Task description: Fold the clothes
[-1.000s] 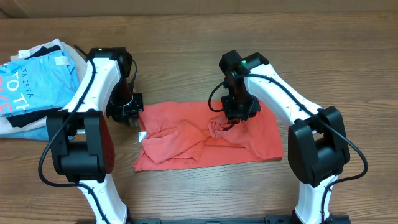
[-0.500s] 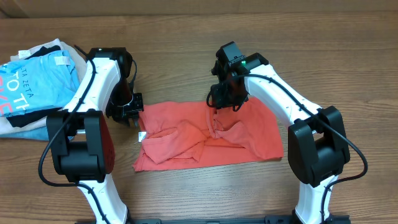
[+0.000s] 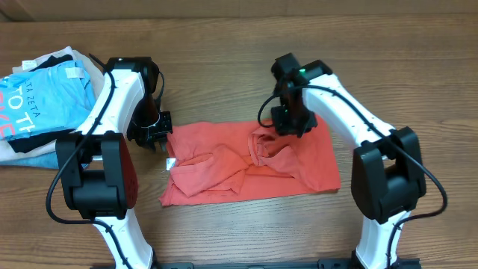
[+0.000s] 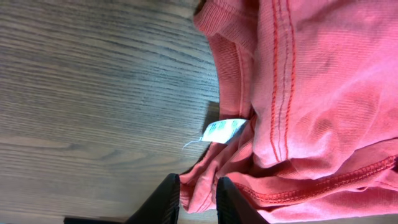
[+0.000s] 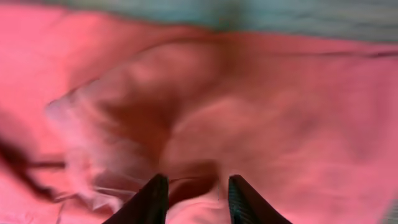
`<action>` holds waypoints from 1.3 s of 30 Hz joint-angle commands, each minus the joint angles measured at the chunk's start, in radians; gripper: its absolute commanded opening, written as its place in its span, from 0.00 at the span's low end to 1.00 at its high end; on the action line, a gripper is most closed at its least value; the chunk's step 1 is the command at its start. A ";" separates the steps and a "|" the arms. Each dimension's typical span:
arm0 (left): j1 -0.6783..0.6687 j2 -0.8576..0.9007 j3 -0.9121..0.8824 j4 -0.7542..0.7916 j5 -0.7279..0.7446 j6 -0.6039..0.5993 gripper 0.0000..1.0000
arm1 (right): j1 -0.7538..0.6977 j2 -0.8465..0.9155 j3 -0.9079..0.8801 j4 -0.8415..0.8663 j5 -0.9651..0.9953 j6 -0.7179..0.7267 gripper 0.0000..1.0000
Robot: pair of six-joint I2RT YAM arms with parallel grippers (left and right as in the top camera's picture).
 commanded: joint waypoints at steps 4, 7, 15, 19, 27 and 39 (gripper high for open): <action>0.006 -0.022 0.020 0.003 0.015 0.021 0.25 | -0.003 -0.078 -0.002 -0.012 -0.003 0.014 0.36; 0.006 -0.022 0.020 0.003 0.016 0.020 0.25 | 0.003 -0.078 -0.020 -0.005 -0.003 0.019 0.36; 0.006 -0.022 0.020 -0.005 0.015 0.020 0.25 | 0.008 -0.076 -0.165 0.125 -0.026 0.006 0.31; 0.006 -0.022 0.020 -0.002 0.015 0.020 0.25 | 0.016 -0.074 -0.227 0.239 -0.097 -0.034 0.31; 0.006 -0.022 0.020 -0.002 0.015 0.020 0.25 | 0.051 -0.074 -0.241 0.344 -0.166 -0.079 0.31; 0.006 -0.022 0.020 -0.003 0.015 0.021 0.26 | 0.108 -0.074 -0.241 0.491 -0.187 -0.080 0.32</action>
